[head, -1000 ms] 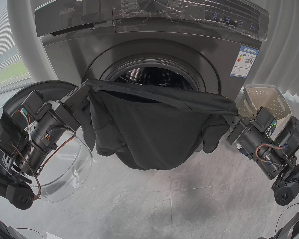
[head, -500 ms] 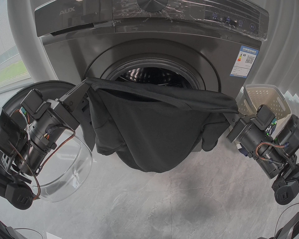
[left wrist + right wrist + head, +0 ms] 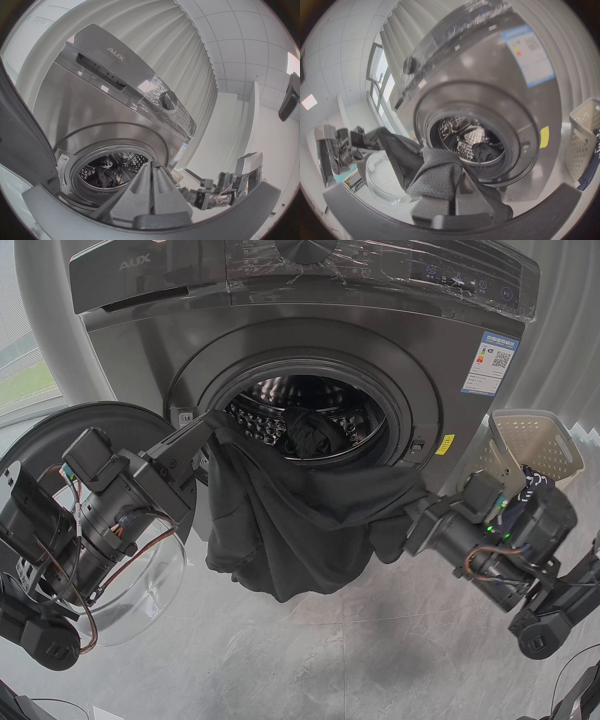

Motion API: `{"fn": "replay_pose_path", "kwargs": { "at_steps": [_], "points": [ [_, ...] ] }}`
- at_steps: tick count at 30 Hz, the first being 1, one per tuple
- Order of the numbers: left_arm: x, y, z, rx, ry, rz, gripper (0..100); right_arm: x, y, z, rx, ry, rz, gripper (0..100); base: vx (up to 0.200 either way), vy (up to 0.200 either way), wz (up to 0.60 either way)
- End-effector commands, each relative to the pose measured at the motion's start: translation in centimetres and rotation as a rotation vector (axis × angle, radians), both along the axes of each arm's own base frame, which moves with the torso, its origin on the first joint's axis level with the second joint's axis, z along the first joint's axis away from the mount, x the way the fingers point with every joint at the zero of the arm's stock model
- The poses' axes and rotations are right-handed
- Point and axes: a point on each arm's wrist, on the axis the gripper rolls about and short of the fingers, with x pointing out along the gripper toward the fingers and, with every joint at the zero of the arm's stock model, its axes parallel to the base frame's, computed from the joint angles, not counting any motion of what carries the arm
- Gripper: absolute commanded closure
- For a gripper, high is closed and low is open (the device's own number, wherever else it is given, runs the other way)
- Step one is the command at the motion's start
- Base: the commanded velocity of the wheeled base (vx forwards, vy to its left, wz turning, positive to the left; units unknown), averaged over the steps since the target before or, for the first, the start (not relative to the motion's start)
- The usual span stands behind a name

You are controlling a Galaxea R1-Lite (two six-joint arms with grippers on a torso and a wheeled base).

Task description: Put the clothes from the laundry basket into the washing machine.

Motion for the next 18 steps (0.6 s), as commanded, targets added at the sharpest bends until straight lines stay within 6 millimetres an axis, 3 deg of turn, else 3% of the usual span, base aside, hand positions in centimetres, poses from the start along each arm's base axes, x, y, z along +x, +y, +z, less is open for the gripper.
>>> {"fn": "replay_pose_path", "kwargs": {
  "at_steps": [1,7,12,13,18],
  "points": [
    [0.2,-0.8,-0.5,0.009,0.017,-0.020,100,2.3,5.4,-6.4,-0.119,0.118,0.102,100,0.000,0.000,0.00],
    [-0.4,-1.3,-0.3,0.009,0.008,-0.048,100,3.7,8.6,-9.7,-0.152,0.148,0.139,100,0.000,0.000,0.00],
    [-0.6,-1.3,-0.1,0.003,0.002,-0.052,100,4.5,9.9,-11.3,-0.166,0.156,0.149,100,0.000,0.000,0.00],
    [-0.6,-1.3,-0.1,0.002,0.000,-0.052,100,4.6,10.1,-11.4,-0.164,0.152,0.149,0,0.000,0.000,0.00],
    [-0.8,-1.2,0.2,-0.004,-0.010,-0.051,100,4.9,10.5,-13.1,-0.199,0.168,0.151,0,0.000,0.000,0.00]
  ]
}}
